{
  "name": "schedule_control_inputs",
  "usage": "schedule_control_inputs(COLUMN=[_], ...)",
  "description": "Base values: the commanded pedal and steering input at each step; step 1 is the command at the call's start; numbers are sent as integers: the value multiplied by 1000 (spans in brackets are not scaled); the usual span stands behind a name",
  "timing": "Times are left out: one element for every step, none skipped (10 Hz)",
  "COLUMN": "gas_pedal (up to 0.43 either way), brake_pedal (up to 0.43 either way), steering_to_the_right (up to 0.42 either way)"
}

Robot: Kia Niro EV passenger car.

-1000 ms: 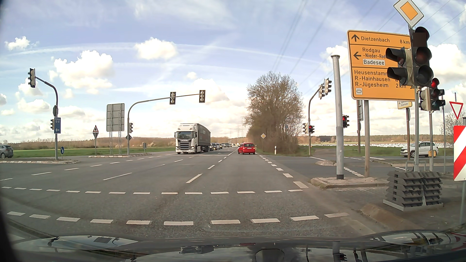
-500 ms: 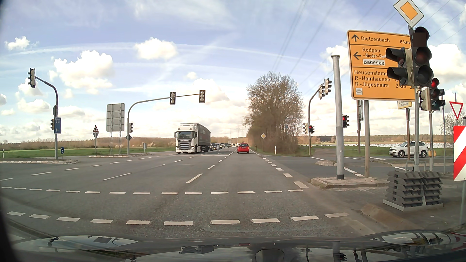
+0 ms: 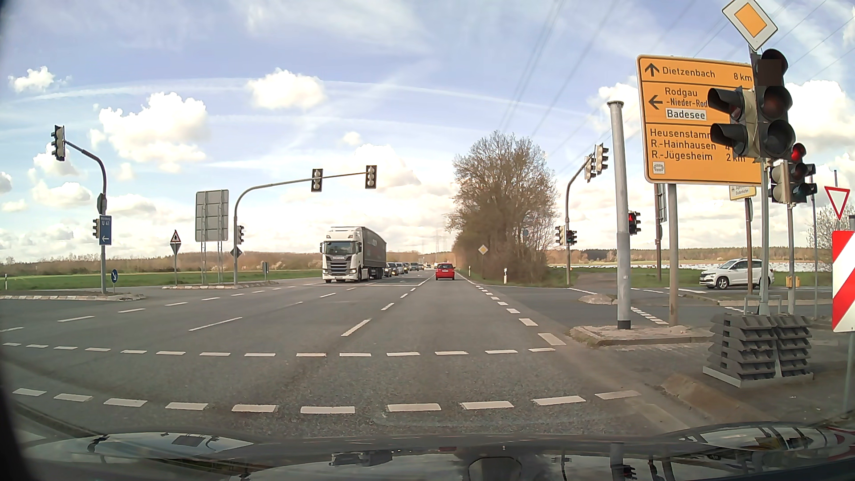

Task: Follow the waypoints while adhering to traffic rules and regulations

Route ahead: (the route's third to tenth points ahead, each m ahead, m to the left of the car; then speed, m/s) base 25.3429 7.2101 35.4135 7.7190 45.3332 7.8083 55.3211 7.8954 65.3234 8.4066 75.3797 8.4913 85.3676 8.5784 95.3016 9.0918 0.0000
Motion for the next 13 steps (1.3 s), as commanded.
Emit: schedule_control_inputs(gas_pedal=[0,0,0,0,0,0,0,0,0,0,0,0,0], brake_pedal=[305,311,305,305,305,305,305,305,305,305,305,305,305], steering_to_the_right=[-4,-4,-4,-4,-4,-4,-4,-4,-4,-4,-4,-4,-4])
